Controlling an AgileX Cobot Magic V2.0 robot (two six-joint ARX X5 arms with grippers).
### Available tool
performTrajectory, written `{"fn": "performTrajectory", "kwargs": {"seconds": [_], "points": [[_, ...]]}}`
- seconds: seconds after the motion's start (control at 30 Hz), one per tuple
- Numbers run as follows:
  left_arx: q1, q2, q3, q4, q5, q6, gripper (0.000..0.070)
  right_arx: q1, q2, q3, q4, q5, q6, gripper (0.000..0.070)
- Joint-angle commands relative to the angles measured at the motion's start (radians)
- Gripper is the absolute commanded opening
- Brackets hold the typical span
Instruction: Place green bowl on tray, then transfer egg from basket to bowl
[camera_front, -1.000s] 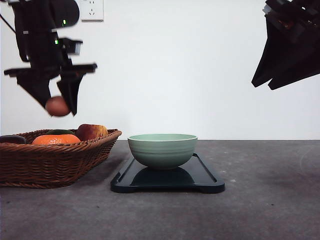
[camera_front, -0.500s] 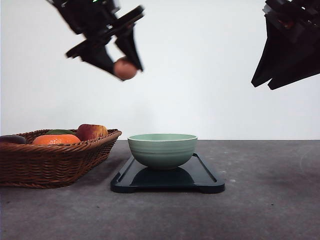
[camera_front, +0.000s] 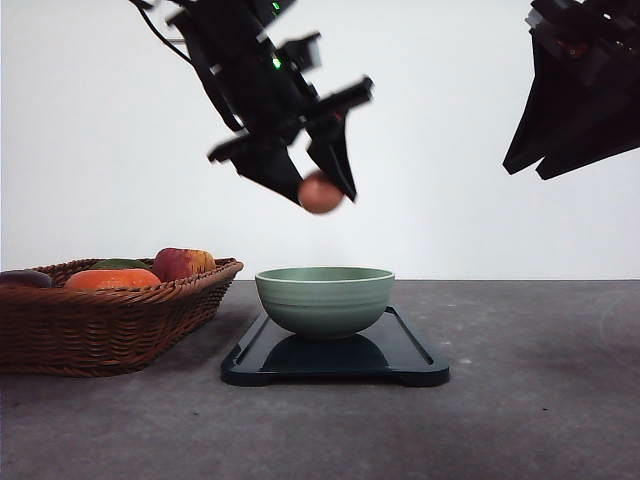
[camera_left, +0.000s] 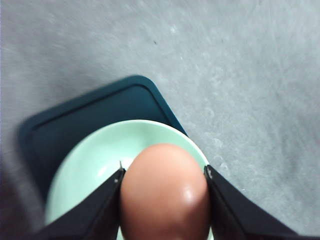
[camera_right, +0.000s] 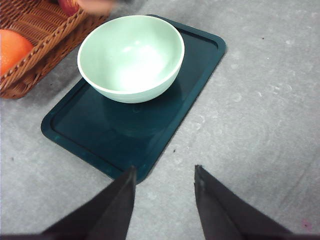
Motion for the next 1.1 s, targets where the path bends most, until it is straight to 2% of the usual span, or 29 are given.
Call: {"fn": "performTrajectory", "kwargs": {"seconds": [0.0,0.37,0.8,0.83,0.97,1.07], "points": [[-0.016,0.041,0.022,0.025,-0.01,0.016,0.0104,0.005,0.006,0.004,0.009,0.0,-0.008,0.0225],[-0.031,0.156,0.022,0.052,-0.118,0.021,0.0104,0.005,0.006,0.004,0.002,0.0,-0.008,0.0225],[-0.031,0.23,0.022,0.056,-0.124,0.023,0.0113,0.005,0.006,0.004,0.002,-0.001,-0.008,0.0225],[-0.031,0.23,0.022,0.057,-0.124,0.023,0.0126,0.005,0.006,0.004,0.002,-0.001,-0.008,0.0225],[-0.031,0.23,0.022,0.072,-0.124,0.023,0.0267,0.005,0.006,0.004,0.002,-0.001,-0.008,0.0225],[-0.031,0.23,0.022,0.075,-0.124,0.023,0.0315,0.005,0.006,0.004,0.002,-0.001,-0.008,0.0225]]}}
